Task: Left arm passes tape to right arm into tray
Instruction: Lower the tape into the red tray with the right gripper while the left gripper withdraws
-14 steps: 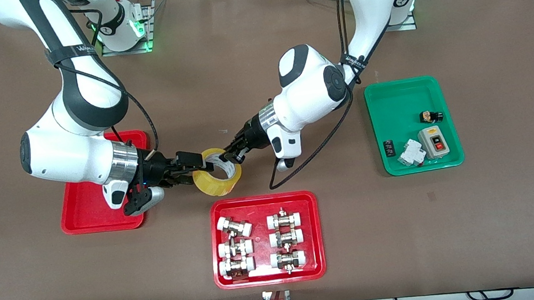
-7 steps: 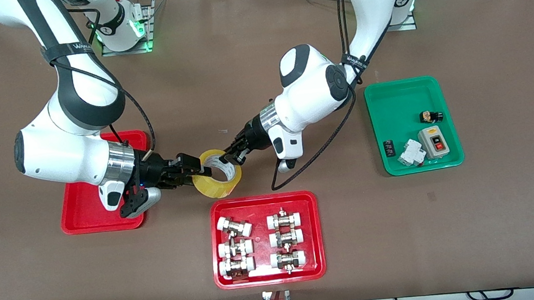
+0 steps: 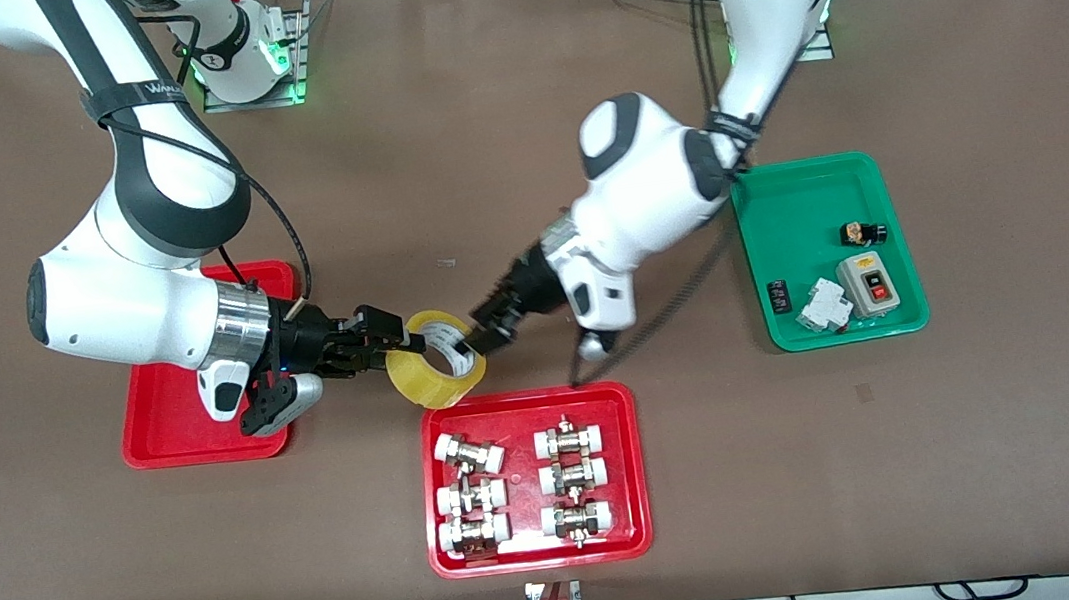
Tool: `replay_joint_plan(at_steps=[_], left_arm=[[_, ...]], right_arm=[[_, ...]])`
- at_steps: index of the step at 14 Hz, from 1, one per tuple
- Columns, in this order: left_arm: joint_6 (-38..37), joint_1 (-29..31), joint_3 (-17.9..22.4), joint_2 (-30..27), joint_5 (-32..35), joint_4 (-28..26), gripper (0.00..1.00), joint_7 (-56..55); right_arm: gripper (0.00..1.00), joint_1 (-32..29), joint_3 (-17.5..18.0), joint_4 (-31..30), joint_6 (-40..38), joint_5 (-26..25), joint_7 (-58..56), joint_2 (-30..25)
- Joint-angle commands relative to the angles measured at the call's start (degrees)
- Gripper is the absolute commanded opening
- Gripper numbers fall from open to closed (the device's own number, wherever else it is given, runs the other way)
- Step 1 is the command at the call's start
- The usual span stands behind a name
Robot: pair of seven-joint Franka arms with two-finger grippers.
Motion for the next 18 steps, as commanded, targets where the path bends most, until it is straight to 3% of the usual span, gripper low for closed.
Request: replay_joint_plan(at_steps=[1, 4, 8, 11, 13, 15, 18], left_arm=[[-9.5, 5.7, -0.8, -3.9, 1.2, -0.6, 1.00, 7.1], [-23.4, 12.0, -0.2, -7.3, 4.8, -0.6, 1.00, 17.9], [-43.9, 20.6, -0.3, -10.0, 11.2, 0.2, 1.00, 24.7], [-57.8, 22.2, -1.0, -11.4, 26.0, 5.1, 1.00, 24.9], [-66.1, 22.2, -0.8, -11.7, 34.1, 7.1, 1.00, 31.8], [-67.5, 22.6, -0.7, -15.2, 41.0, 4.5, 1.00, 42.2], [-64.9, 25.8, -0.8, -20.8, 41.2, -4.3, 1.00, 48.0]], right_arm=[[0.00, -0.4, 0.0, 1.4, -0.5, 0.6, 0.3, 0.2], [0.00, -5.1, -0.4, 1.0, -7.0, -1.1, -3.2, 0.3], [0.00, -16.4, -0.5, -3.1, -16.9, -1.9, -14.4, 0.8], [0.00, -24.7, -0.5, -6.5, -22.6, -4.4, -23.2, 2.7], [0.00, -29.7, -0.5, -6.4, -26.0, -6.5, -29.8, 6.1], [0.00, -32.7, -0.5, -6.5, -26.7, -9.1, -35.0, 9.3], [0.00, -34.5, -0.4, -6.8, -27.0, -10.4, -38.7, 12.5]])
